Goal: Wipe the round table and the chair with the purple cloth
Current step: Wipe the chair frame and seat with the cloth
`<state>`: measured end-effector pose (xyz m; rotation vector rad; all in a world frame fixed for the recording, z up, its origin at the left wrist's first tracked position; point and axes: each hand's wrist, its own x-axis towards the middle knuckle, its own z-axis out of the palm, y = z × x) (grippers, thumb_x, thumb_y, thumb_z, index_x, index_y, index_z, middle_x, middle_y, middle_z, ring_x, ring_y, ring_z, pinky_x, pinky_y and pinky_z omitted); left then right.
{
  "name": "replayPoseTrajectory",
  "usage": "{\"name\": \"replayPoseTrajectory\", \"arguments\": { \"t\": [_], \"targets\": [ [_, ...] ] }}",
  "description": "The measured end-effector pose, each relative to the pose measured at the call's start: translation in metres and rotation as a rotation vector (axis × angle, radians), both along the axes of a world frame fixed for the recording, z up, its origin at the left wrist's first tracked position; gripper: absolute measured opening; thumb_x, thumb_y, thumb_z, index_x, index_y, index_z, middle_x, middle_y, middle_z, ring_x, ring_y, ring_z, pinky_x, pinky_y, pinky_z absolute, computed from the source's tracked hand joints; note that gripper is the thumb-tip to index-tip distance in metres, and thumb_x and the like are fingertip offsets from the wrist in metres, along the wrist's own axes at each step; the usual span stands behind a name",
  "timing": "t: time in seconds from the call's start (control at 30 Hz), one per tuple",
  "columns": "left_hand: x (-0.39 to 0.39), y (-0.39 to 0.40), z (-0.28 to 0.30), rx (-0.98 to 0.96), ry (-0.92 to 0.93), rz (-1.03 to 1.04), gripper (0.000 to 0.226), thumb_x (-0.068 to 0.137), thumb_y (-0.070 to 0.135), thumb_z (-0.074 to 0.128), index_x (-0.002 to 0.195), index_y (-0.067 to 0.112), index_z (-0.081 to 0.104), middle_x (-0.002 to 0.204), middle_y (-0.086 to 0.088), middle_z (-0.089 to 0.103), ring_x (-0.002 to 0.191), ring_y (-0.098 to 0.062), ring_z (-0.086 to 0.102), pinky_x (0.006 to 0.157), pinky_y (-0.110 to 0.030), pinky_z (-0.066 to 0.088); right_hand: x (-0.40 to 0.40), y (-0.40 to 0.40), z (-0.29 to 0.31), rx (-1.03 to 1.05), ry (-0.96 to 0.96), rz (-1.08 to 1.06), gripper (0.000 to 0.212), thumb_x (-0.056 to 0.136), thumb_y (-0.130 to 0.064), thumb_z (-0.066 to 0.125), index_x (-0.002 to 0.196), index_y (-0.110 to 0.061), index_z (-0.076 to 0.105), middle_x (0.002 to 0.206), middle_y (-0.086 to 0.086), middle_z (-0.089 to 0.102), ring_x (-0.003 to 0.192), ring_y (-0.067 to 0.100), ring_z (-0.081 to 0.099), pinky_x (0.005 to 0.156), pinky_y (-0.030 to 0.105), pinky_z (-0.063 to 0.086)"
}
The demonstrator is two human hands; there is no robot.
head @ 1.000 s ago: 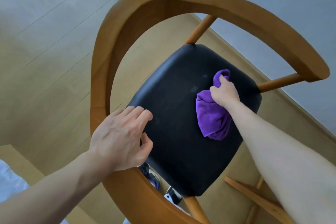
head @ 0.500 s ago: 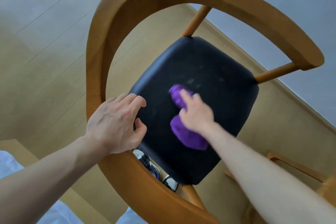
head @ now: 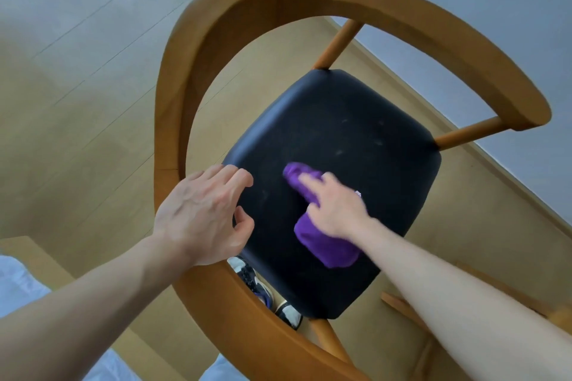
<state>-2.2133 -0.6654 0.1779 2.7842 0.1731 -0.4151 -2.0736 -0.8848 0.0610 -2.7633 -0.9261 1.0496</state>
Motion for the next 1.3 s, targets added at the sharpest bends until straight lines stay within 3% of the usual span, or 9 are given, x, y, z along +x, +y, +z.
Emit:
{"name": "replayPoseTrajectory", "arguments": {
  "t": [0.07, 0.13, 0.33, 0.47, 0.67, 0.83, 1.03, 1.13, 1.3],
  "targets": [
    [0.000, 0.001, -0.002, -0.006, -0.008, 0.007, 0.043, 0.084, 0.041, 0.044, 0.111, 0.015, 0.065, 0.100, -0.004, 0.070, 0.087, -0.023, 0.067, 0.071, -0.031, 0.055, 0.031, 0.003, -0.005, -0.005, -0.043, -0.377, 0.066, 0.095, -0.033, 0.048, 0.158, -0.036, 0.026, 0.143, 0.011, 0.042, 0.122, 0.039, 0.055, 0.095, 0.042, 0.046],
    [0.000, 0.001, -0.002, -0.012, -0.009, 0.012, 0.042, 0.084, 0.041, 0.046, 0.111, 0.014, 0.064, 0.101, -0.005, 0.070, 0.087, -0.023, 0.067, 0.071, -0.032, 0.055, 0.034, 0.020, -0.009, -0.068, -0.025, -0.472, 0.069, 0.095, -0.032, 0.047, 0.159, -0.034, 0.022, 0.143, 0.012, 0.041, 0.121, 0.040, 0.055, 0.095, 0.043, 0.045],
    [0.002, 0.002, 0.001, -0.025, 0.005, 0.024, 0.045, 0.081, 0.042, 0.040, 0.108, 0.014, 0.063, 0.098, -0.005, 0.068, 0.085, -0.023, 0.064, 0.071, -0.033, 0.053, -0.090, 0.061, -0.001, -0.046, 0.049, 0.291, 0.062, 0.094, -0.031, 0.053, 0.152, -0.022, 0.032, 0.124, 0.009, 0.051, 0.094, 0.031, 0.063, 0.082, 0.044, 0.054],
    [0.001, 0.003, 0.003, -0.031, 0.014, 0.020, 0.045, 0.081, 0.043, 0.041, 0.107, 0.014, 0.064, 0.098, -0.005, 0.069, 0.084, -0.023, 0.066, 0.071, -0.031, 0.052, -0.077, 0.054, 0.013, -0.004, 0.145, 0.402, 0.037, 0.098, -0.028, 0.047, 0.134, -0.026, 0.052, 0.117, 0.006, 0.054, 0.090, 0.027, 0.060, 0.077, 0.041, 0.050],
    [0.001, 0.003, 0.004, -0.044, 0.002, 0.029, 0.041, 0.081, 0.037, 0.044, 0.107, 0.014, 0.064, 0.097, -0.004, 0.068, 0.083, -0.021, 0.064, 0.072, -0.032, 0.051, 0.021, 0.042, 0.005, 0.182, -0.040, -0.487, 0.052, 0.093, -0.029, 0.052, 0.145, -0.031, 0.051, 0.135, 0.012, 0.053, 0.124, 0.035, 0.055, 0.102, 0.040, 0.045],
    [0.003, 0.004, 0.002, -0.025, 0.068, -0.012, 0.043, 0.082, 0.041, 0.045, 0.110, 0.015, 0.065, 0.098, -0.004, 0.068, 0.084, -0.021, 0.065, 0.072, -0.034, 0.055, 0.087, -0.013, -0.011, -0.002, -0.093, -1.087, 0.058, 0.096, -0.028, 0.052, 0.152, -0.021, 0.040, 0.145, 0.016, 0.050, 0.128, 0.040, 0.053, 0.102, 0.040, 0.043],
    [0.006, 0.005, 0.002, 0.014, 0.128, -0.049, 0.046, 0.081, 0.044, 0.043, 0.109, 0.016, 0.065, 0.099, -0.005, 0.068, 0.084, -0.023, 0.065, 0.071, -0.035, 0.056, 0.013, 0.002, -0.002, -0.129, 0.118, -0.025, 0.059, 0.095, -0.034, 0.048, 0.152, -0.035, 0.036, 0.132, 0.009, 0.048, 0.116, 0.039, 0.058, 0.090, 0.040, 0.047],
    [0.006, 0.004, 0.003, 0.020, 0.132, -0.052, 0.042, 0.080, 0.042, 0.046, 0.107, 0.016, 0.065, 0.096, -0.004, 0.068, 0.082, -0.022, 0.064, 0.069, -0.035, 0.056, 0.011, -0.015, 0.011, -0.089, 0.158, 0.117, 0.064, 0.095, -0.031, 0.047, 0.155, -0.045, 0.031, 0.131, -0.001, 0.049, 0.115, 0.031, 0.060, 0.084, 0.035, 0.046],
    [0.005, 0.004, -0.001, 0.028, 0.112, -0.054, 0.040, 0.074, 0.038, 0.062, 0.107, 0.016, 0.066, 0.095, -0.004, 0.069, 0.080, -0.024, 0.066, 0.068, -0.036, 0.056, 0.110, -0.068, -0.005, 0.015, -0.130, -0.744, 0.061, 0.097, -0.033, 0.052, 0.156, -0.029, 0.036, 0.146, 0.014, 0.047, 0.130, 0.038, 0.052, 0.107, 0.040, 0.043]
  ]
}}
